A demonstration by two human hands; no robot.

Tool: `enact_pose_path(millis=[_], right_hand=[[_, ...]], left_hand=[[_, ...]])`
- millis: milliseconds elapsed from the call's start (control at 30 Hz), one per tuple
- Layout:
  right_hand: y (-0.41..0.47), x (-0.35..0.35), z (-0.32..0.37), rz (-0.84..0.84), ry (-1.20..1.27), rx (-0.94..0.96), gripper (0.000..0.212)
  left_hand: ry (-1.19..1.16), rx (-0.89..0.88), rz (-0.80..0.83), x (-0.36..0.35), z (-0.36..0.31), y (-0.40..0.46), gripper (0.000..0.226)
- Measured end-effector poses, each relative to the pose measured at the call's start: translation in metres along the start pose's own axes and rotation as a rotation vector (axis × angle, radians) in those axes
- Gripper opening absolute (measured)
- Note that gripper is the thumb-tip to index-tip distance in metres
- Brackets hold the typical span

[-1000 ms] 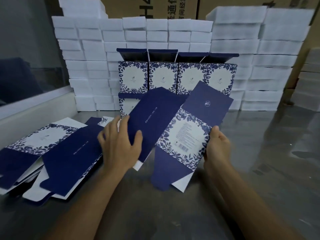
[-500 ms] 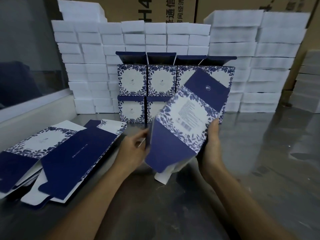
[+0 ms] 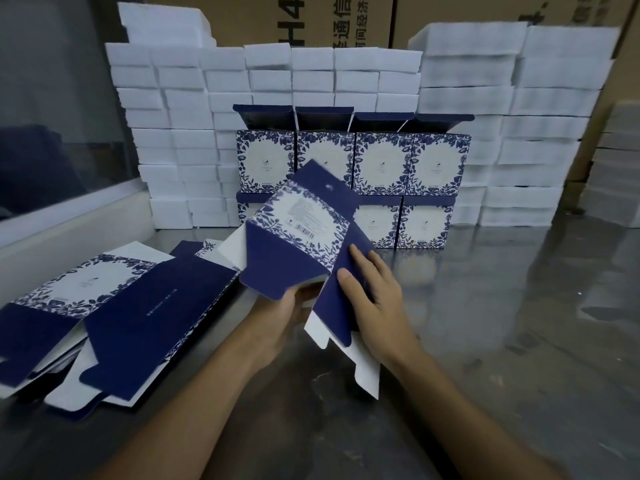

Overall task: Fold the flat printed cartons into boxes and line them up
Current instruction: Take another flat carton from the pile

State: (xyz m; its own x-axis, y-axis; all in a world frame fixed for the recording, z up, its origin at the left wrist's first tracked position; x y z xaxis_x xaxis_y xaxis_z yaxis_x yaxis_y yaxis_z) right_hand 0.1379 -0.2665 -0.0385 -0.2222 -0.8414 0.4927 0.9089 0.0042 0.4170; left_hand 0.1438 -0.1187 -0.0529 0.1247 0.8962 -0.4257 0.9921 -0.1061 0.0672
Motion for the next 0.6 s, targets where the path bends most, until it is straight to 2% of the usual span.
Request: enact_pose_path(millis=[67, 167, 267, 367, 467, 600], right_hand=[[-0.001, -0.004, 0.0, 0.044, 0.026, -0.025, 0.072], [-0.004, -0.007, 0.002, 0.113, 0.066, -0.001, 0.089], [-0.008, -0.015, 0.009, 0.184, 0.143, 0.089, 0.097], [-0.008, -0.019, 0.012, 0.215, 0.207, 0.157, 0.114], [-0.008, -0.023, 0.015, 0.266, 0.325, 0.199, 0.107], [-0.002, -0.011, 0.017, 0.155, 0.443, 0.172, 0.088]], left_hand=[[0.015, 0.008, 0.046, -0.007, 0.0, 0.002, 0.029], [0.05, -0.072, -0.063, 0.0, -0.008, 0.0, 0.021], [0.145, -0.281, -0.121, 0.001, -0.031, -0.006, 0.027], [0.259, -0.544, -0.13, -0.001, -0.056, -0.014, 0.047], [0.28, -0.642, -0.183, 0.007, -0.062, -0.019, 0.052], [0.362, -0.689, -0.276, 0.017, -0.064, -0.019, 0.024]])
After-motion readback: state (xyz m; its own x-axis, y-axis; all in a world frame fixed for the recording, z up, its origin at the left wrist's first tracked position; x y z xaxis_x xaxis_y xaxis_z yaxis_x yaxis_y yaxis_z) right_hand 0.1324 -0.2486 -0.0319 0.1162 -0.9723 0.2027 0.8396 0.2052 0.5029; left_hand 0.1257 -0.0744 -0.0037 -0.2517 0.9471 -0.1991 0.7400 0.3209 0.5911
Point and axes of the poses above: each hand's wrist, its own y-axis towards the middle knuckle, its own x-axis out of the back of the hand, z = x × y, the point moved 8 cm from there along y, towards the middle knuckle, and after that the axes turned 11 degrees about -y, right-handed, at the moved point
